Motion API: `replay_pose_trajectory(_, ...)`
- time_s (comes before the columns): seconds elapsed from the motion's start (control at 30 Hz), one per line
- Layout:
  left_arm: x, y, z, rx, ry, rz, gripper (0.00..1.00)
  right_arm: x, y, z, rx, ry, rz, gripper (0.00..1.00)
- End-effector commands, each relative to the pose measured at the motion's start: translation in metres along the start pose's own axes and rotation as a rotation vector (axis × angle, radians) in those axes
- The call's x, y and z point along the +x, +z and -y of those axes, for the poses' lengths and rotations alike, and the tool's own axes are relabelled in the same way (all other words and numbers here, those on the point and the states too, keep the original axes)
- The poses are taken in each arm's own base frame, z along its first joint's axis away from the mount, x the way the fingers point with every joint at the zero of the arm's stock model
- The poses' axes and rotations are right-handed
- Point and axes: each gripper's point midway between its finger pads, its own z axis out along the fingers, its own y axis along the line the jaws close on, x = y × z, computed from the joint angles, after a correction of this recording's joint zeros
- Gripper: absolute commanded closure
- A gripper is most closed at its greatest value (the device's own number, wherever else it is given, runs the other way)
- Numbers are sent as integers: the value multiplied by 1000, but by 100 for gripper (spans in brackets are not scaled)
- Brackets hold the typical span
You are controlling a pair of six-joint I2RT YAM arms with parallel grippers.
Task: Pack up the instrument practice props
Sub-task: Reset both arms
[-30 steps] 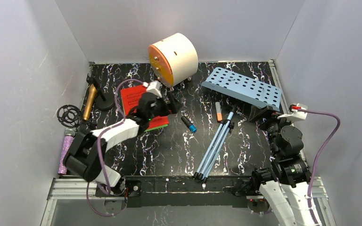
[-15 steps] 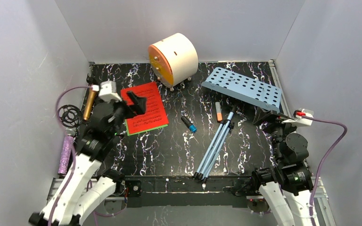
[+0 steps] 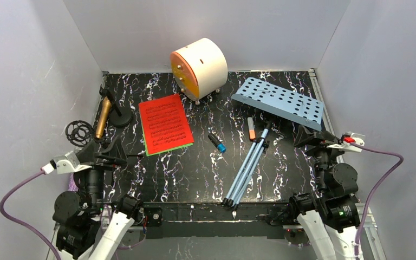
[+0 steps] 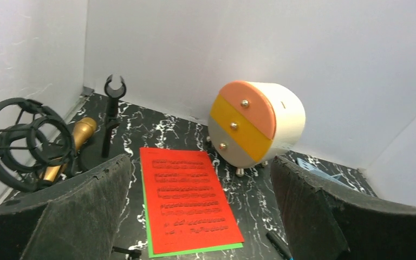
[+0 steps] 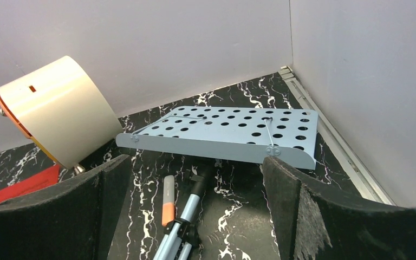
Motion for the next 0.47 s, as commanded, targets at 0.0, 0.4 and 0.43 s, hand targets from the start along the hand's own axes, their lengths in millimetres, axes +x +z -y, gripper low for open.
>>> replay_pose_trajectory(0.0, 19, -3, -20, -73, 53, -3, 2, -11, 0, -3, -18, 8, 59, 1)
replay_pose_trajectory(0.4, 22, -4, -17, -44, 46, 9, 2, -7, -1, -3, -34, 9, 79, 1)
replay_pose_trajectory(0.43, 23, -3, -16, -39, 45, 8, 2, -6, -1, -3, -34, 10, 80, 1)
